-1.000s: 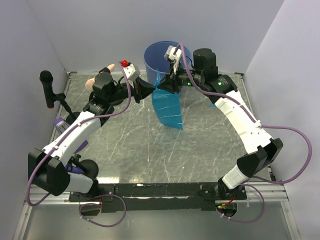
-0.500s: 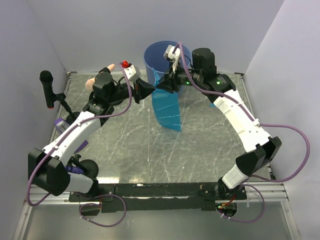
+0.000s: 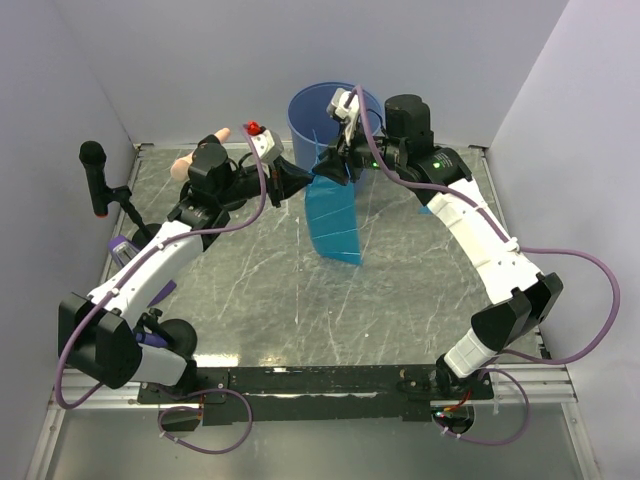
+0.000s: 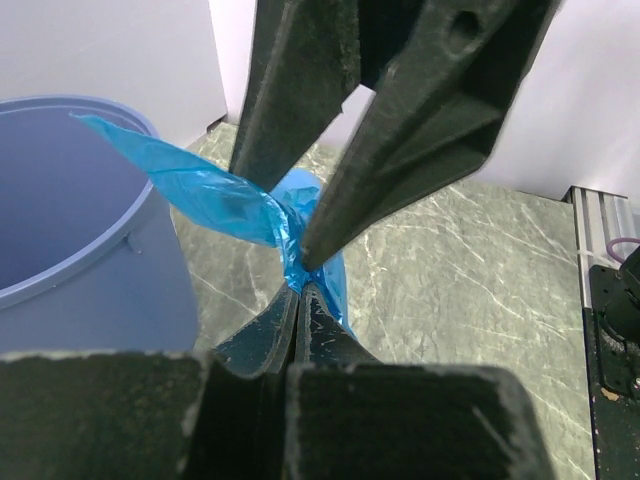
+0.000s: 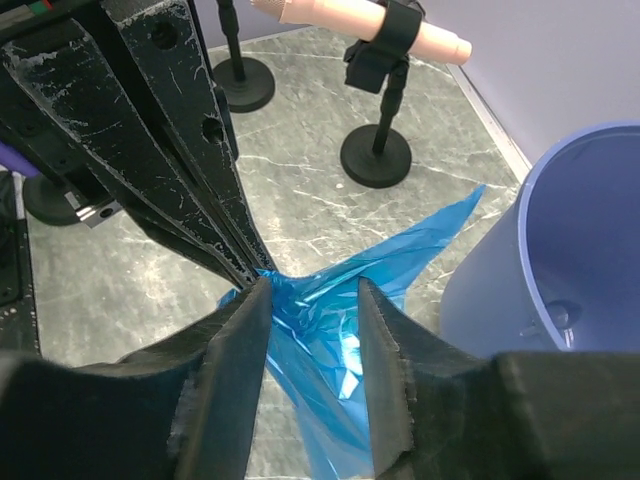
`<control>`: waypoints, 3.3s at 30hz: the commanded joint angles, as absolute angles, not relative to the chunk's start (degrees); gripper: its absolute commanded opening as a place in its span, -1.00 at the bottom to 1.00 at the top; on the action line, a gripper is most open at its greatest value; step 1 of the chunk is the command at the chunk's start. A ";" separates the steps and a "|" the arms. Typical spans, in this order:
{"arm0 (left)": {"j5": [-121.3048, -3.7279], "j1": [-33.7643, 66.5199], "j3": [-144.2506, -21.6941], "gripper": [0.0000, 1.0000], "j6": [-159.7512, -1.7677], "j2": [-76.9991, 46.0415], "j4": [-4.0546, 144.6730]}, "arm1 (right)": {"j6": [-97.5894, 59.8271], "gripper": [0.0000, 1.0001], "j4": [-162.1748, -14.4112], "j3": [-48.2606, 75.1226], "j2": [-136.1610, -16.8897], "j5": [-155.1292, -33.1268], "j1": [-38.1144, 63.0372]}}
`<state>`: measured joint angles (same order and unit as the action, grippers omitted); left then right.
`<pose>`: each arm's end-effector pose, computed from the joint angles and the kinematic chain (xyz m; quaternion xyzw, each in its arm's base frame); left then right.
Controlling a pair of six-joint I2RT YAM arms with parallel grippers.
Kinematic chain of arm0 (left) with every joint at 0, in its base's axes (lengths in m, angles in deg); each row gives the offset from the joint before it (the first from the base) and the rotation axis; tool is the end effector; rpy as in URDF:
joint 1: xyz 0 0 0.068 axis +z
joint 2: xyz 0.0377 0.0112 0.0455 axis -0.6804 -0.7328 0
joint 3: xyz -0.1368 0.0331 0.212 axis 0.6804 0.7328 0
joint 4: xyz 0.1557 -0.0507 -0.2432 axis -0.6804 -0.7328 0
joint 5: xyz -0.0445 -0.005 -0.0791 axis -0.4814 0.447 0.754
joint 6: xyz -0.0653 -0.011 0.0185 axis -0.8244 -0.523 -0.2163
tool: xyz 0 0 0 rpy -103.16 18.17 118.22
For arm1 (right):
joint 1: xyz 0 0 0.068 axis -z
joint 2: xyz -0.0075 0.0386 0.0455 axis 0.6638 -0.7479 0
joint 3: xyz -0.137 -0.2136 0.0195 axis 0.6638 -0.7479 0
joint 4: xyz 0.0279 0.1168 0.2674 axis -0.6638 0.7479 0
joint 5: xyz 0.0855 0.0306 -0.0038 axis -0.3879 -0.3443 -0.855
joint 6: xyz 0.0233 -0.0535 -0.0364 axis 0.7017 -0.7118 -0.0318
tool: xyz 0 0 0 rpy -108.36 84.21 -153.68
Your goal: Put the trash bags into the trash bin
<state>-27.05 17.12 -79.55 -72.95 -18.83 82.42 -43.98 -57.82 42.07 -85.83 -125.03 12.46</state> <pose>0.3173 -0.1959 0.3728 0.3883 0.5681 -0.4183 0.5929 0.3237 0.2201 0.4488 -0.4848 0.6168 0.3174 0.5327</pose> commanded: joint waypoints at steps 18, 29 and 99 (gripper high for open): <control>-26.48 17.12 -81.82 -0.72 -75.24 -18.56 84.29 | -48.72 -1.00 -57.95 43.35 -85.36 -127.97 12.67; -7.61 26.96 -87.43 -0.28 -78.42 -20.22 81.40 | -42.14 -0.93 -59.87 42.92 -84.92 -147.63 18.29; -7.76 21.70 -94.04 -0.99 -63.03 -23.75 73.30 | -34.49 -0.36 -70.08 39.57 -84.91 -146.87 18.65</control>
